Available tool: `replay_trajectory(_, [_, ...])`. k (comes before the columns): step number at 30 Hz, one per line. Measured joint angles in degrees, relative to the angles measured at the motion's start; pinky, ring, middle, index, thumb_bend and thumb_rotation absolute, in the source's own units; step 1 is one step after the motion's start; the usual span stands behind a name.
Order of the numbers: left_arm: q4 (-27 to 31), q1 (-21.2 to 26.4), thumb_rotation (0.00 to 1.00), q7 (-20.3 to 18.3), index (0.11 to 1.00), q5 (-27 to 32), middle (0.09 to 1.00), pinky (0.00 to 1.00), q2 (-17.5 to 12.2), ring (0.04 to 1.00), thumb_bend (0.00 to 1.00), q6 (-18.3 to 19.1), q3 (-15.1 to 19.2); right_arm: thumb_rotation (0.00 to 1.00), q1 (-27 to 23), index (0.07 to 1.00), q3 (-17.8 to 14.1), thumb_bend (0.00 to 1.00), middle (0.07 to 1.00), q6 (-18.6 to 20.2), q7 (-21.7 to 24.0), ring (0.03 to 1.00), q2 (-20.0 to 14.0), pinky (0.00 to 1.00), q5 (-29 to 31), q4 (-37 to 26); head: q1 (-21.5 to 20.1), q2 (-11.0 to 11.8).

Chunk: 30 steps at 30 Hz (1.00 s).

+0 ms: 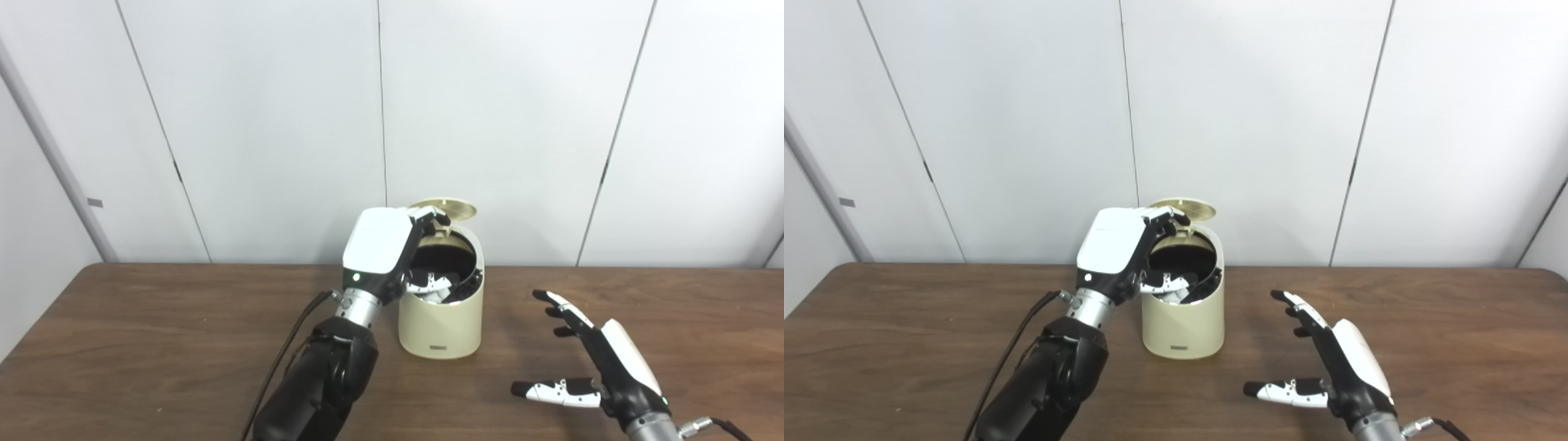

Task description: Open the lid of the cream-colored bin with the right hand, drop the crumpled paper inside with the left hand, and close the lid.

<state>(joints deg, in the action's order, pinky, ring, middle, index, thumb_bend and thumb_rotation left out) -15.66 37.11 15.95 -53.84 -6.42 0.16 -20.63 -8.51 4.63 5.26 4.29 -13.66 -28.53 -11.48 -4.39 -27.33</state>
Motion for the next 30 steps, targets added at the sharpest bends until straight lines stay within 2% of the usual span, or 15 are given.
replay_trajectory(8, [1.2,-0.3,0.20,-0.3,0.653,0.0,0.597,0.57,0.0,0.579,0.91,0.0,0.0,0.28,0.4,0.884,0.0,0.73,0.920,0.0,0.0,0.869,0.0,0.75,0.0,-0.3,0.0,-0.2])
replay_trajectory(11, [2.6,-1.1,0.13,-0.2,0.604,1.7,0.547,0.51,0.1,0.517,0.81,-0.9,0.6,0.31,0.4,0.888,0.1,0.73,0.920,-0.2,-0.2,0.870,0.0,0.75,-0.6,-0.2,-0.1,-0.2])
replay_trajectory(12, [3.4,-1.6,0.05,-0.3,0.558,3.0,0.498,0.49,0.2,0.508,0.64,-1.5,1.1,0.32,0.4,0.887,0.1,0.74,0.920,-0.3,-0.3,0.873,0.0,0.76,-0.8,-0.2,0.0,-0.2])
replay_trajectory(13, [4.4,-2.5,0.03,-0.3,0.544,4.6,0.479,0.47,0.3,0.503,0.58,-1.9,1.9,0.31,0.3,0.886,0.1,0.73,0.920,-0.4,-0.4,0.873,0.0,0.77,-0.8,-0.1,0.1,-0.2])
replay_trajectory(15, [6.5,-4.0,0.01,-0.4,0.529,8.1,0.464,0.44,0.4,0.490,0.53,-3.6,3.4,0.30,0.3,0.883,0.0,0.73,0.918,-0.4,-0.3,0.872,0.0,0.77,-0.7,-0.1,0.1,-0.2])
replay_trajectory(18, [9.6,-6.5,0.00,-1.1,0.507,12.9,0.474,0.42,0.3,0.480,0.52,-5.7,5.4,0.30,0.2,0.885,0.0,0.73,0.919,-0.4,-0.3,0.873,0.0,0.76,-0.4,-0.1,0.3,-0.2])
replay_trajectory(21, [12.9,-8.6,0.00,-3.0,0.503,18.1,0.480,0.44,-0.1,0.495,0.52,-7.5,7.4,0.30,0.1,0.886,0.0,0.73,0.922,-0.4,-0.3,0.882,0.0,0.77,-0.3,-0.1,0.4,-0.1])
replay_trajectory(26, [19.5,-13.0,0.00,-5.6,0.498,25.7,0.496,0.45,-1.2,0.540,0.52,-8.4,11.6,0.31,-0.6,0.889,-0.1,0.73,0.925,-0.5,-0.3,0.869,-0.1,0.76,-0.2,-0.1,0.6,0.1])
replay_trajectory(28, [21.1,-14.6,0.05,-6.2,0.498,27.9,0.607,0.45,-1.5,0.551,0.51,-8.3,13.6,0.32,-0.8,0.893,-0.1,0.74,0.924,-0.8,-0.3,0.850,-0.1,0.72,0.2,0.2,0.6,0.1])
replay_trajectory(30, [22.8,-16.7,0.05,-7.1,0.498,30.1,0.638,0.46,-1.8,0.567,0.51,-8.3,15.2,0.33,-1.2,0.892,-0.1,0.74,0.923,-0.8,-0.3,0.839,-0.1,0.71,0.4,0.2,0.7,0.2])
